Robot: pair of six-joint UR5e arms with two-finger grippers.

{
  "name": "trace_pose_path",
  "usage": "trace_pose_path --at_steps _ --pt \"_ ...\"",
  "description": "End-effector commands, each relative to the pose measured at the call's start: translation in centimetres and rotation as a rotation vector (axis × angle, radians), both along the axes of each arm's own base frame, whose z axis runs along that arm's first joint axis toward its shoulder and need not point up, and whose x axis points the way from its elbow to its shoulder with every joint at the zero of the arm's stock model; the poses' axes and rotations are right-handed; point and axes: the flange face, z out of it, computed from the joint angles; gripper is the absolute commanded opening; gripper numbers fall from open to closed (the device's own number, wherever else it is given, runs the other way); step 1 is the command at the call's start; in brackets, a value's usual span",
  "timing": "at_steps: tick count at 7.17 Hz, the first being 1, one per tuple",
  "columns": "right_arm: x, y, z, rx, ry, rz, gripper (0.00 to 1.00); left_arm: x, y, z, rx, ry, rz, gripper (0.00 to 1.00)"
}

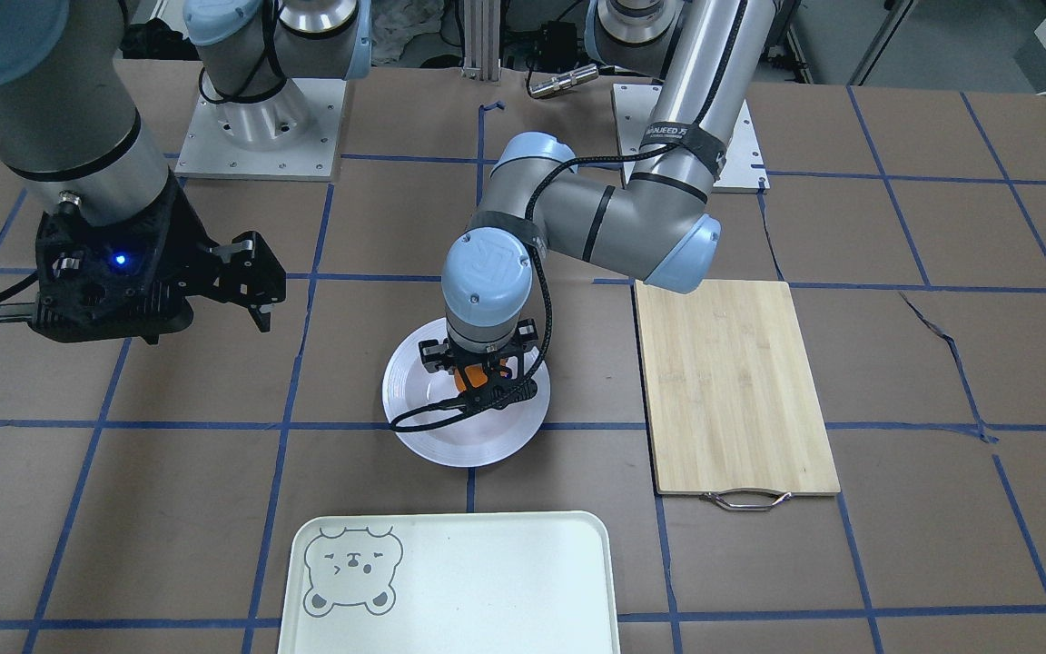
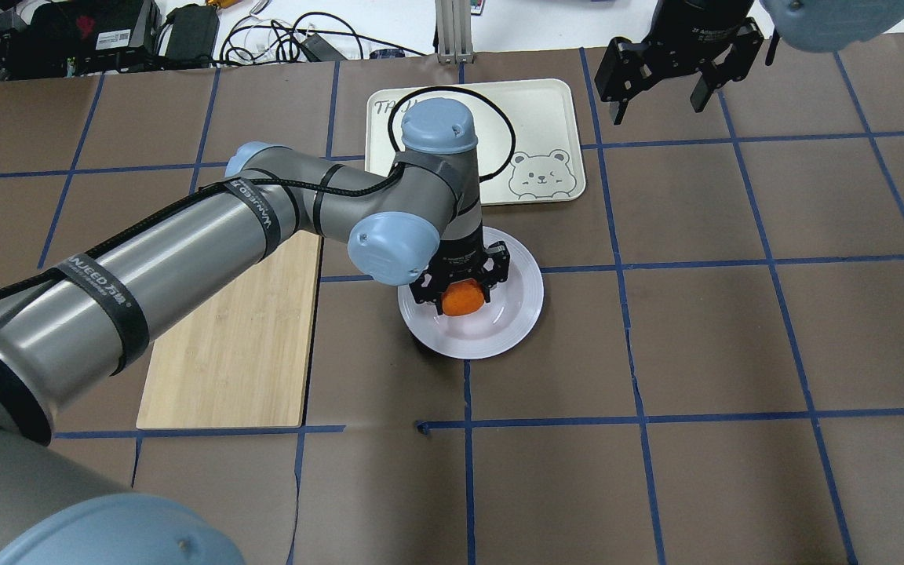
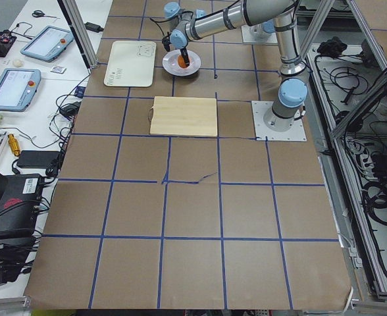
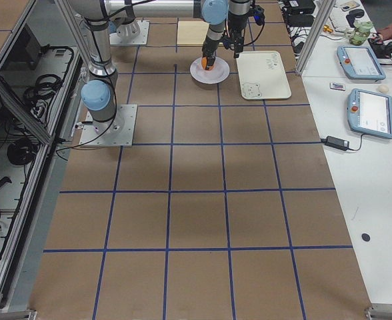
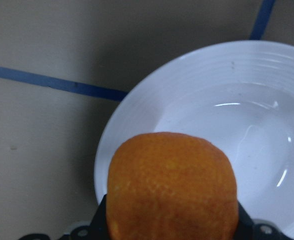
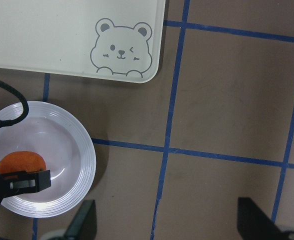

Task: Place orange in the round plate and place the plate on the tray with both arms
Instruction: 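Open the left gripper to drop the orange into the bowl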

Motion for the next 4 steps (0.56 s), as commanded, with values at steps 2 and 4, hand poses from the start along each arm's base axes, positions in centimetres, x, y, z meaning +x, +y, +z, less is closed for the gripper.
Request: trace_pose_path --at_steps 2,4 --pt "-0.4 0.1 -2.7 0.055 -0.079 -0.021 1.0 0.0 -1.0 1.1 -0.026 0.016 0.001 1.0" --pt "0.0 0.3 -7.3 0.149 -0.265 -0.065 1.0 5.0 -4.9 7.9 -0.036 0.041 -0.051 1.0"
